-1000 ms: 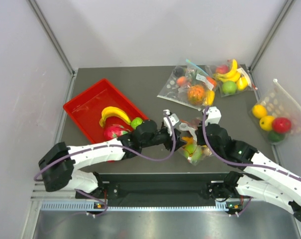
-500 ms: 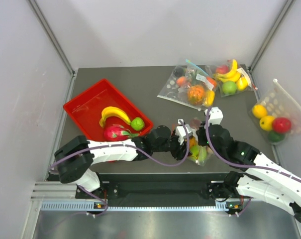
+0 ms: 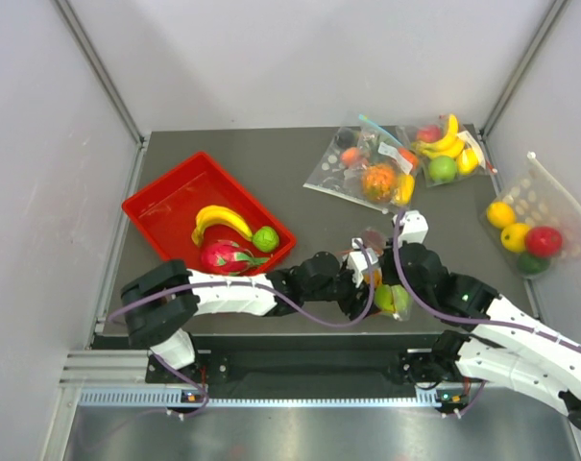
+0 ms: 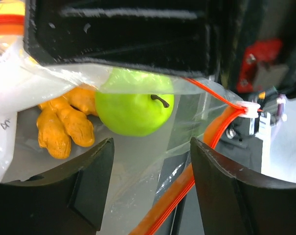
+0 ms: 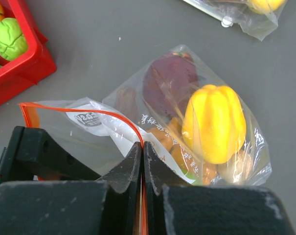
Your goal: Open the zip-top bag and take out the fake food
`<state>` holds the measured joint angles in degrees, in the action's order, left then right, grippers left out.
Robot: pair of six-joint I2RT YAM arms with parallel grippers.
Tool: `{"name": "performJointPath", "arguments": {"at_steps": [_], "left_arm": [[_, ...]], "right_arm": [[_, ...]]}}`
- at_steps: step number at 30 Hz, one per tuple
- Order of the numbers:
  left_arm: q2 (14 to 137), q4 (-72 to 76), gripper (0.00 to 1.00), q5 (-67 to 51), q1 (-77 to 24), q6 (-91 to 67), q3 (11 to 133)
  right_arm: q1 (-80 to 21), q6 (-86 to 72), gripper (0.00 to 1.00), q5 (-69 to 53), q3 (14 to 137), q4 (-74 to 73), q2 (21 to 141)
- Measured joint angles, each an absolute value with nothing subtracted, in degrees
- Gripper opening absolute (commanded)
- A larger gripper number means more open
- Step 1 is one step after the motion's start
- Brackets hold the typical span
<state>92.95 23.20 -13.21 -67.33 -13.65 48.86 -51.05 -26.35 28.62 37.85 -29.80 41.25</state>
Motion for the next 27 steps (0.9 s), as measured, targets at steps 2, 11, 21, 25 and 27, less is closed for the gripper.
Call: {"name": "performJointPath", "arguments": {"at_steps": [2,11,21,25,27], "left_arm": [[93.71,24.53,0.69,-11.79,-67.94,-14.90,48.86],[97.47,30.24,0.71,-1.69,-69.76,-20.62,48.93],[102.35,33.43,0.71,-0.99,-69.82,-23.51,52.71],[103.61,33.23,0.71,-4.80,-70.13,-23.38,53.08],[103.79,32.84,0.72,-6.07,-70.17,-22.63,53.15]], "right_arm": [[-51.03,-26.81,0.00,28.62,37.85,-30.28,41.25],[-50.94,-28.80,0.00,28.49,37.15,-33.54,37.36],[-50.98,-31.64,0.00,27.11,34.11,-36.51,35.11],[-50.98,-31.81,0.00,26.87,33.78,-36.95,34.85],[-50.98,-31.77,0.00,26.68,33.50,-37.19,34.76]]}}
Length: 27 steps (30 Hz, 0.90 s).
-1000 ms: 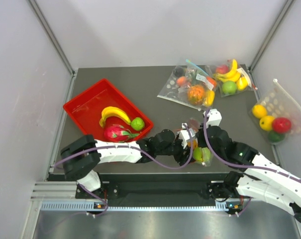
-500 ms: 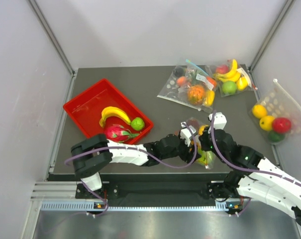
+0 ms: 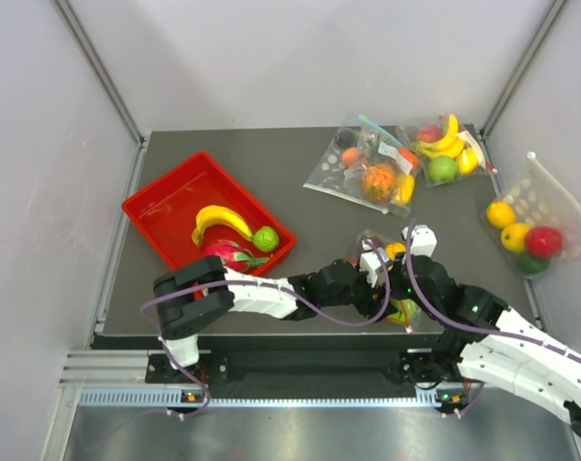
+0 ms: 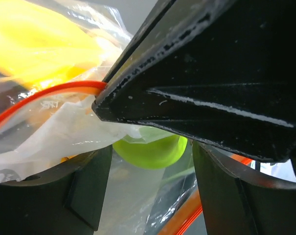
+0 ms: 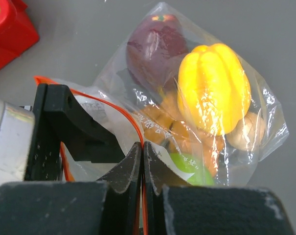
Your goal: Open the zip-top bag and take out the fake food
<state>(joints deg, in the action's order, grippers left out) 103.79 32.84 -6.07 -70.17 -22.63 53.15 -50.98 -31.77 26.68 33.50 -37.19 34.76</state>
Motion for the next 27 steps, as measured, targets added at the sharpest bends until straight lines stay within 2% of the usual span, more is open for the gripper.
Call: {"name": "performJointPath", "arguments": {"at_steps": [8,12,16,19,24,27], "left_arm": [[106.48,31.92,0.76,-8.05,-70.54,-20.86,54.61],[108.09,31.68,0.84,-8.56,-70.54,-20.60,55.83],[109.38,32.05,0.86,-9.67,-70.59,-20.23,56.82],[110.26,32.60,0.93,-10.15,-70.63,-20.05,57.39],[112.12,32.93,0.93,-10.90,-70.67,-19.62,58.65],[113.54,33.04,0.88,-11.14,-70.72,-19.40,59.64]], "right_arm": [[-51.22,-31.16,0.00,26.48,32.25,-39.55,34.72],[-51.20,-31.24,0.00,27.81,31.77,-41.12,33.93],[-51.22,-31.18,0.00,28.51,31.44,-42.39,32.84],[-51.22,-31.20,0.00,29.23,31.38,-43.05,32.45],[-51.22,-31.35,0.00,30.76,30.72,-44.34,31.83],[-51.20,-31.42,0.00,32.27,30.30,-45.47,31.75]]}}
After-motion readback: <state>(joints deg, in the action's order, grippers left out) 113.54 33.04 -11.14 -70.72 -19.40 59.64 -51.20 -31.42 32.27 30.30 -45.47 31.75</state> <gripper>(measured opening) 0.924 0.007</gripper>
